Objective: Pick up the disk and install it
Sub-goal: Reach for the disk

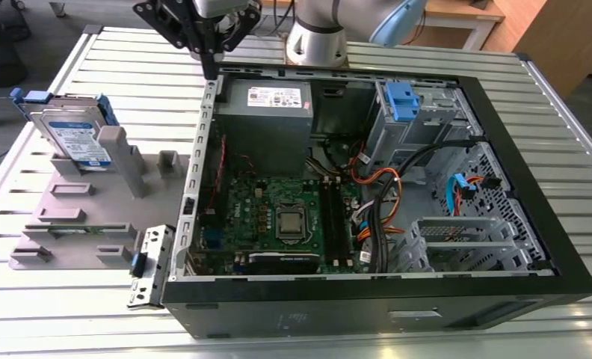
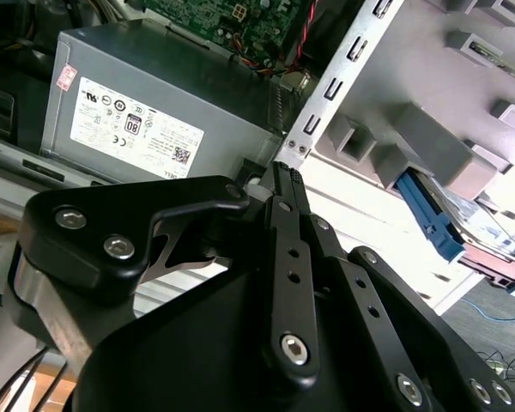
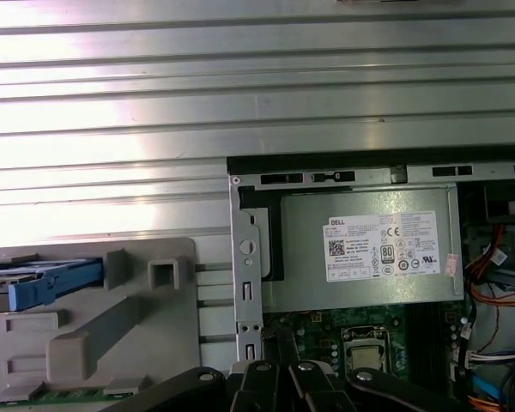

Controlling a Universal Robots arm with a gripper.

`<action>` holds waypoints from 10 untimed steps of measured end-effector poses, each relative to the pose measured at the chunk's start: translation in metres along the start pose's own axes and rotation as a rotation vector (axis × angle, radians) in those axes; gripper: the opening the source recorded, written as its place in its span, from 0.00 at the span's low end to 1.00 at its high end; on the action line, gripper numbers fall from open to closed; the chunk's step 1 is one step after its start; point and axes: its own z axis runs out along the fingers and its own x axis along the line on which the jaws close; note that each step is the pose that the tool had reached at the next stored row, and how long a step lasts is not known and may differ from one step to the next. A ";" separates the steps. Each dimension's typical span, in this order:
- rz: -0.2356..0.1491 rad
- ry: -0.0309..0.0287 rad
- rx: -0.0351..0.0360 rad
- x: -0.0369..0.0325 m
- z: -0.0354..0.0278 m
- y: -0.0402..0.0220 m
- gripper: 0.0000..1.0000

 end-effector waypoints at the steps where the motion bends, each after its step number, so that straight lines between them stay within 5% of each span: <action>1: 0.000 0.0000 0.0000 0.0003 0.0000 0.0000 0.11; 10: 0.000 0.0000 0.0001 0.0039 -0.0002 -0.0003 0.11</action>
